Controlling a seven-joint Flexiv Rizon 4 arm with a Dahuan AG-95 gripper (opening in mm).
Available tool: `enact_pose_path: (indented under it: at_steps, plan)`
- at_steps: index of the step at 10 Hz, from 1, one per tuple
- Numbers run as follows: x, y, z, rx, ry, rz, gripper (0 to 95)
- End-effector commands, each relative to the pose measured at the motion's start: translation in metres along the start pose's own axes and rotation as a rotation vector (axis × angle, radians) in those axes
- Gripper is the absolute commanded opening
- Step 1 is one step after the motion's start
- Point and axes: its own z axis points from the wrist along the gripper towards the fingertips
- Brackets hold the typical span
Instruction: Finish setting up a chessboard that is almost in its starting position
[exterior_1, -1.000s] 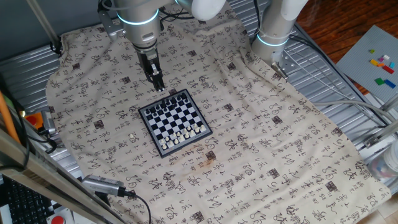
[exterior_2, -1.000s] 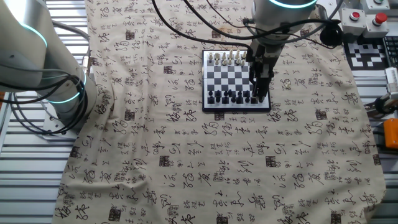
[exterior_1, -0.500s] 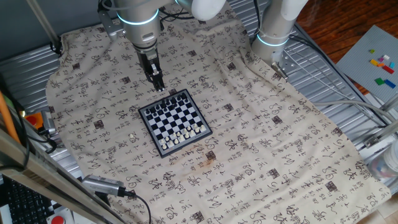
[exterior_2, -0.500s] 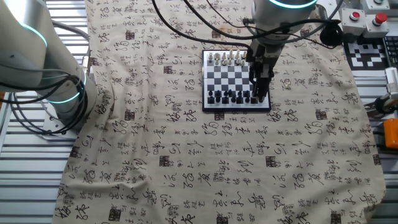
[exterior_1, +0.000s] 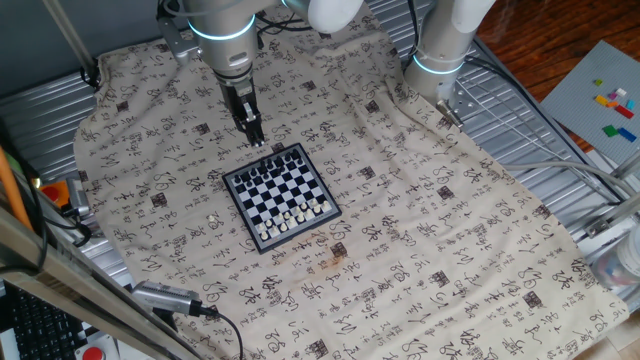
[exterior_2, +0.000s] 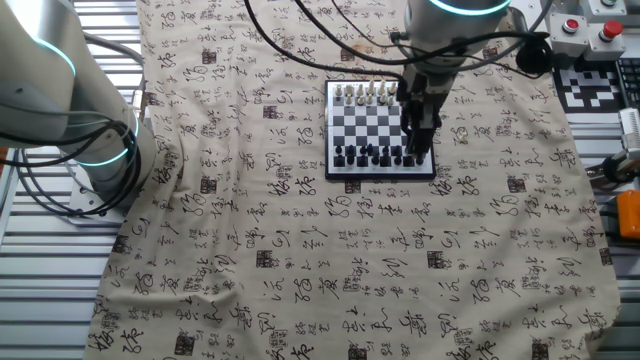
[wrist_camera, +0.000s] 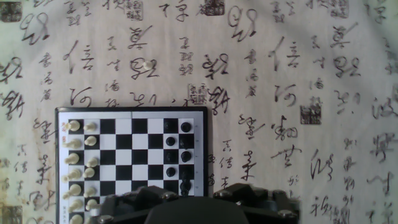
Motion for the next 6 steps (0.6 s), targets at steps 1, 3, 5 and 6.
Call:
enact_pose_path:
  at_steps: [1,3,5,6]
  plan:
    - [0.0004,0.0001,-0.0003,-0.008,-0.013,-0.123,0.0]
    - [0.0004,0.0001,-0.0003,-0.005,-0.016,-0.132,0.0]
    - [0.0004,0.0001,-0.0003,0.003,-0.013,-0.125,0.0]
    - [0.0004,0.0001,-0.0003,0.002,-0.012,-0.119,0.0]
